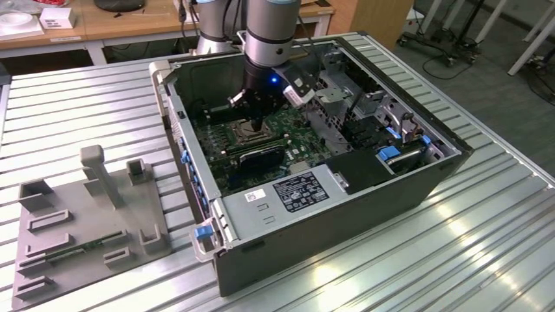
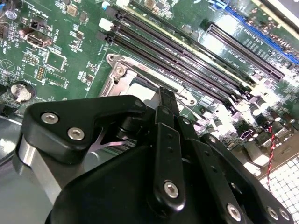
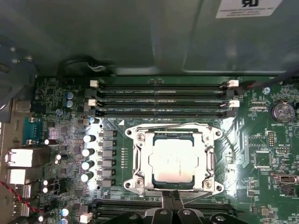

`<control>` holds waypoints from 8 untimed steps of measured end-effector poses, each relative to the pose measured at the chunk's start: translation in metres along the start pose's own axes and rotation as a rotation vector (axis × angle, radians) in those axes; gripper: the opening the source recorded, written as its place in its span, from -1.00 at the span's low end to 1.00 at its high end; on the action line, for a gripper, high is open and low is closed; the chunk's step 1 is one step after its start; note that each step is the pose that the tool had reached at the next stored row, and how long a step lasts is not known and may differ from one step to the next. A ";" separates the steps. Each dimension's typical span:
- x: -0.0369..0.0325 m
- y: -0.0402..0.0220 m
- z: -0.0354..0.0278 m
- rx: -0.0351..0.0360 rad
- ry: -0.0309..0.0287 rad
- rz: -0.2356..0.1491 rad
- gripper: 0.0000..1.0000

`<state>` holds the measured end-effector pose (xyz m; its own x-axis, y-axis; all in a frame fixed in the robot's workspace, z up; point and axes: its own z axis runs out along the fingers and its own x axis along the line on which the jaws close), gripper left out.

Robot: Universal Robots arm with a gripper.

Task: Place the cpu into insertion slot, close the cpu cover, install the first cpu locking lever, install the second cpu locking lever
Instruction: 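Install the second cpu locking lever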

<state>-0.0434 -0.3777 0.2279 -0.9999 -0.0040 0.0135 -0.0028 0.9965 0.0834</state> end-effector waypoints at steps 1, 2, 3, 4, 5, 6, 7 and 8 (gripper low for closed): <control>0.0006 -0.0002 0.0000 0.0010 -0.0006 0.000 -0.79; 0.0011 -0.0004 0.0000 0.0025 -0.0011 0.000 -0.79; 0.0015 -0.0009 -0.0001 0.0040 -0.0015 0.000 -0.79; 0.0017 -0.0015 -0.0001 0.0050 -0.0017 0.000 -0.79; 0.0019 -0.0023 -0.0002 0.0059 -0.0020 0.000 -0.79; 0.0021 -0.0032 -0.0002 0.0065 -0.0021 0.000 -0.79; 0.0023 -0.0041 -0.0003 0.0070 -0.0023 0.000 -0.79; 0.0027 -0.0047 -0.0003 0.0070 -0.0027 0.000 -0.79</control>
<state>-0.0461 -0.3825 0.2278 -0.9999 -0.0037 0.0108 -0.0029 0.9971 0.0764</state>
